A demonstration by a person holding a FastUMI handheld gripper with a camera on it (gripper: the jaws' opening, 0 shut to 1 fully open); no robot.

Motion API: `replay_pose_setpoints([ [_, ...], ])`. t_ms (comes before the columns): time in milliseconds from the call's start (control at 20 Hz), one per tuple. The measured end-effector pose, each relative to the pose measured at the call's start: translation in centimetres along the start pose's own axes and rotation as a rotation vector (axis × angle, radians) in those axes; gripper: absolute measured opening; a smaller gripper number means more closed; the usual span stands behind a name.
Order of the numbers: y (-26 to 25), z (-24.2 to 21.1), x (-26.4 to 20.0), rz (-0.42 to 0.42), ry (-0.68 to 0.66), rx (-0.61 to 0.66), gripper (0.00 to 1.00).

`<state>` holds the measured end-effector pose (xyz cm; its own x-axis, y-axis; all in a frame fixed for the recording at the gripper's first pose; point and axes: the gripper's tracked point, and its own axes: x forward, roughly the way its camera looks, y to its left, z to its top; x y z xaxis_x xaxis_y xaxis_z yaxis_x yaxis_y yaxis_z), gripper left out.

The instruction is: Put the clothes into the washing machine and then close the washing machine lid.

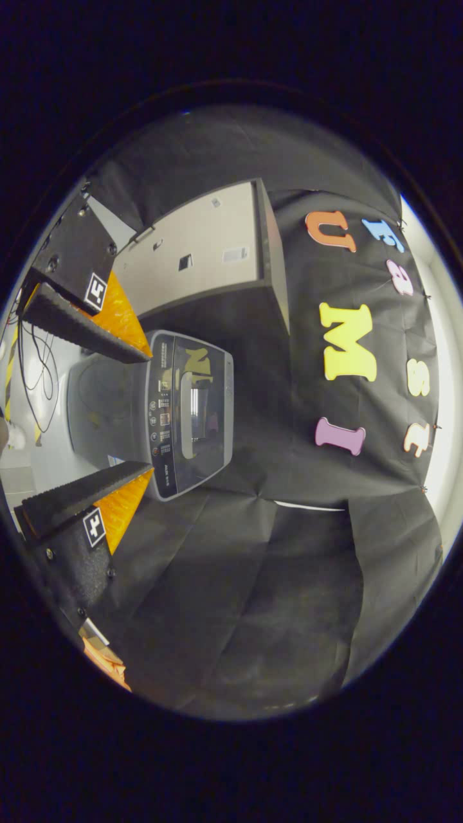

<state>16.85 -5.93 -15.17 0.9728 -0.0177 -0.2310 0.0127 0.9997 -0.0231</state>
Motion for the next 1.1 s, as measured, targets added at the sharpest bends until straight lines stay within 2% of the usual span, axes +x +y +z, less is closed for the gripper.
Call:
replay_pose_setpoints([
  [300,1.3,1.6,-11.7,0.008,-0.072,-0.003,0.98],
  [500,1.3,1.4,-15.7,0.019,-0.085,0.016,0.98],
  [750,0.5,0.7,-17.5,0.019,-0.108,0.009,0.98],
  [1100,0.2,2.5,-17.8,-0.014,-0.142,0.023,0.98],
])
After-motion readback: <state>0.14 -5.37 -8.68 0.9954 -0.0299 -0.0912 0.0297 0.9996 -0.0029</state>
